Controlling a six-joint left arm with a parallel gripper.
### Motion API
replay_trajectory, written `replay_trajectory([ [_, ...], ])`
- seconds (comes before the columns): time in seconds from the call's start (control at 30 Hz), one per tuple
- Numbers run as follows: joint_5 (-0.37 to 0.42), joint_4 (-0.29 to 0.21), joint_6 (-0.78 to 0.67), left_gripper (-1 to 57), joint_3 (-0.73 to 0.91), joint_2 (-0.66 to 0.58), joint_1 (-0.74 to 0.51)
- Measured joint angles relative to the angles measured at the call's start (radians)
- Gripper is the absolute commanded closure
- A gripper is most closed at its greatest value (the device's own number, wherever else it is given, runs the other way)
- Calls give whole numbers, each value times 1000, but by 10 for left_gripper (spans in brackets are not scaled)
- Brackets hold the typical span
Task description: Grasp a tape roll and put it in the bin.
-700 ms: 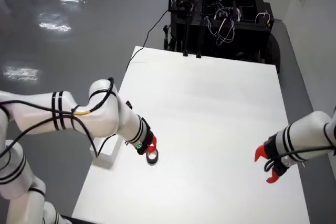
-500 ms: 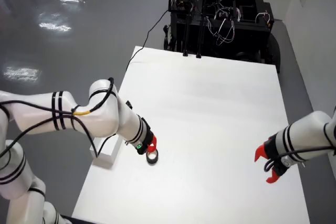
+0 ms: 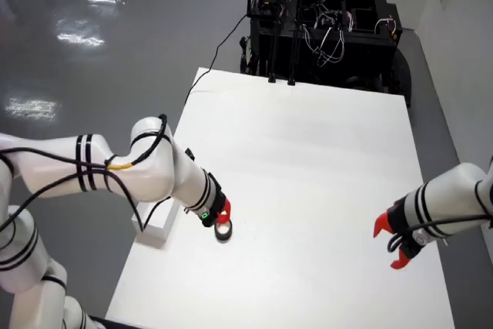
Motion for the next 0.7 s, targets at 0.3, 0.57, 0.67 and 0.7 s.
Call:
replay_trajectory([
  [0.3, -11, 0, -19, 569, 0, 0, 2],
  [0.57, -17, 0, -74, 502, 0, 1, 17],
  [0.67, -15, 0, -107, 399, 0, 1, 28],
  [0.7, -13, -1, -119, 368, 0, 1, 33],
])
